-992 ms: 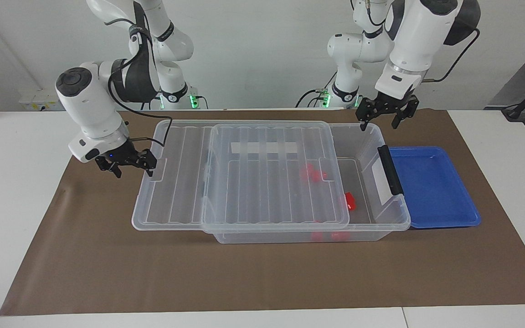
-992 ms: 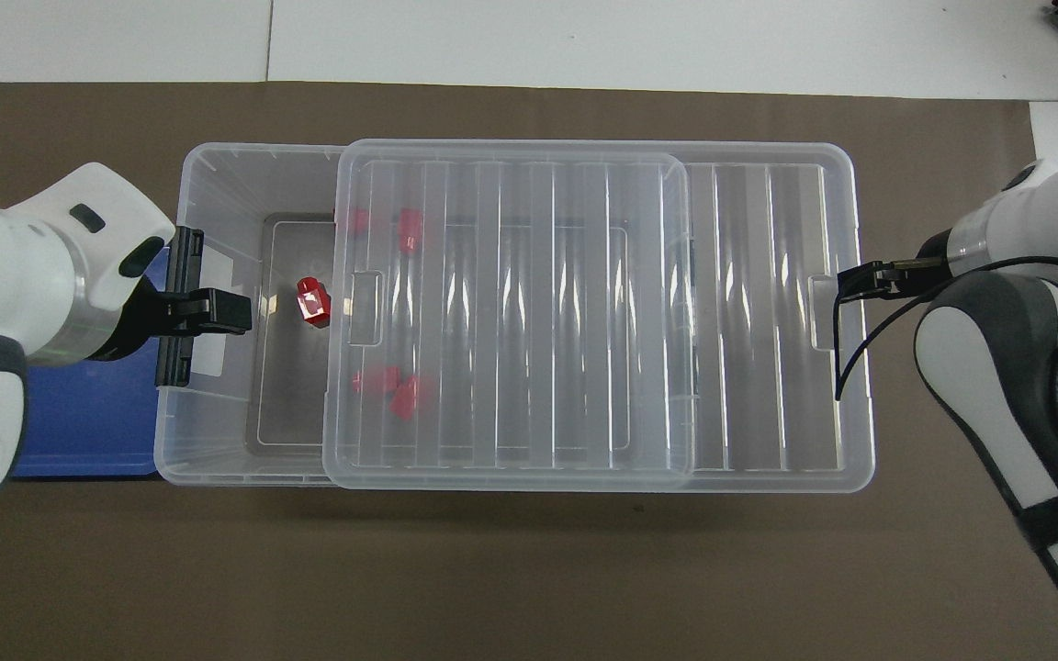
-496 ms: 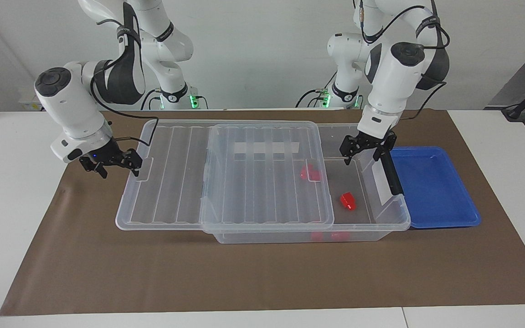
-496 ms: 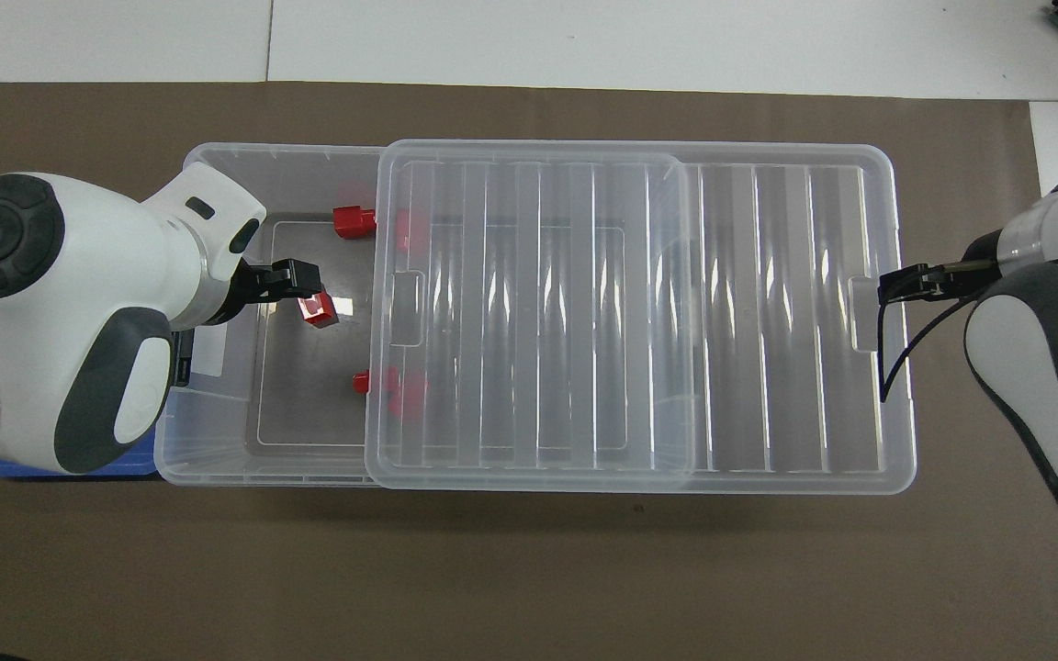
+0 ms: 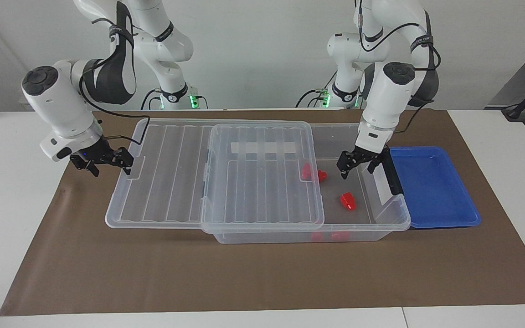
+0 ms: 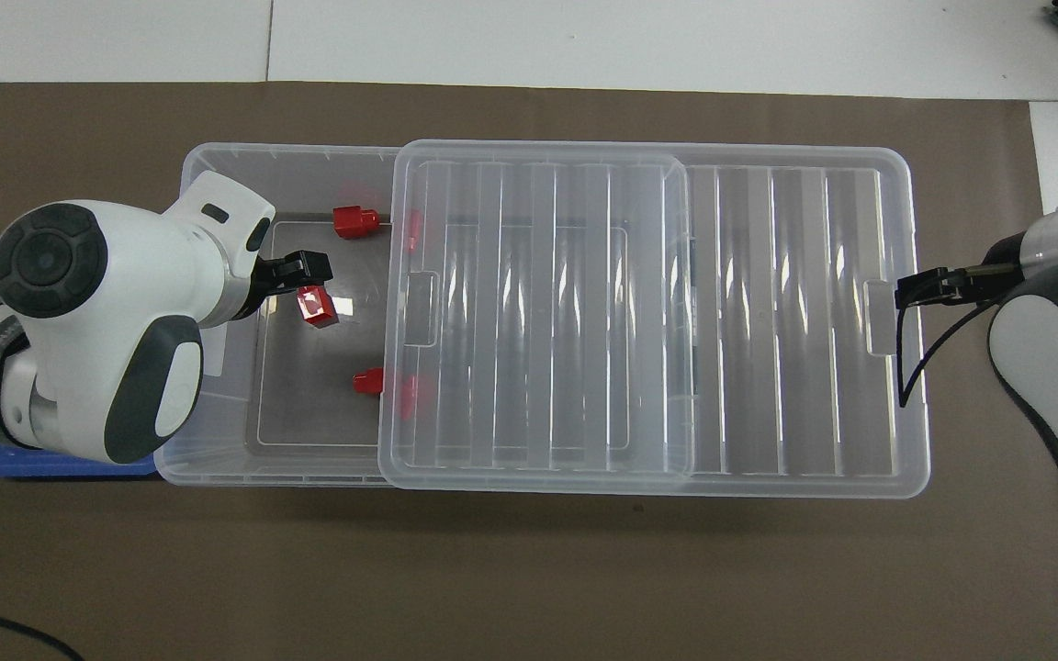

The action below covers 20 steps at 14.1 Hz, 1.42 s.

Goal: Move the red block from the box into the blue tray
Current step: 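Grasp a red block inside the box with the left gripper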

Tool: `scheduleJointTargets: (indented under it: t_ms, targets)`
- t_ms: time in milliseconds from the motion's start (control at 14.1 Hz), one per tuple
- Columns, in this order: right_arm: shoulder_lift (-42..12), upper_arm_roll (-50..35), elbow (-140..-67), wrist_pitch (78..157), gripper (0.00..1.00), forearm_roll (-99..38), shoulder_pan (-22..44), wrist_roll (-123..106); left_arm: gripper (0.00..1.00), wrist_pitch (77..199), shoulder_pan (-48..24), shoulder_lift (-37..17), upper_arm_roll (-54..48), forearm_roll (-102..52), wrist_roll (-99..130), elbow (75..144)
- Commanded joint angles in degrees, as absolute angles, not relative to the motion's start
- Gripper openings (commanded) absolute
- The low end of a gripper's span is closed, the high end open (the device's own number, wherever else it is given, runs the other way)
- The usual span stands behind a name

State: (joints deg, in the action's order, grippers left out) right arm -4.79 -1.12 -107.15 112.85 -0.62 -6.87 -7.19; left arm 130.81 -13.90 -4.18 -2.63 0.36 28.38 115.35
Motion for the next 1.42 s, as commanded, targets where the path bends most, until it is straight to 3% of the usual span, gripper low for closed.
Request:
scheduleJointTargets:
  t_ms: [0,354,850,1346]
  targets:
    - [-2.99,-1.58,-107.32,111.62,1.00,-0.44,-7.21,-8.09,1.00,137.71,-13.89,-4.39,-2.20,0.18,29.44,120.23]
    - [-1.94,-1.76,-103.54,107.15,1.00,0.35,-4.94,-4.41,1.00,141.15,-14.24,-8.17,-2.11,0.35,31.11,121.29]
    - [5.00,-2.37,-103.36,100.21,1.00,2.02,-1.85,1.85,1.00,148.18,-14.94,-12.82,-2.11,1.58,34.10,122.52]
    - [0.36,-2.90,-89.49,91.51,1.00,2.20,-1.14,3.69,1.00,148.97,-14.94,-14.41,-2.11,8.16,33.92,122.52]
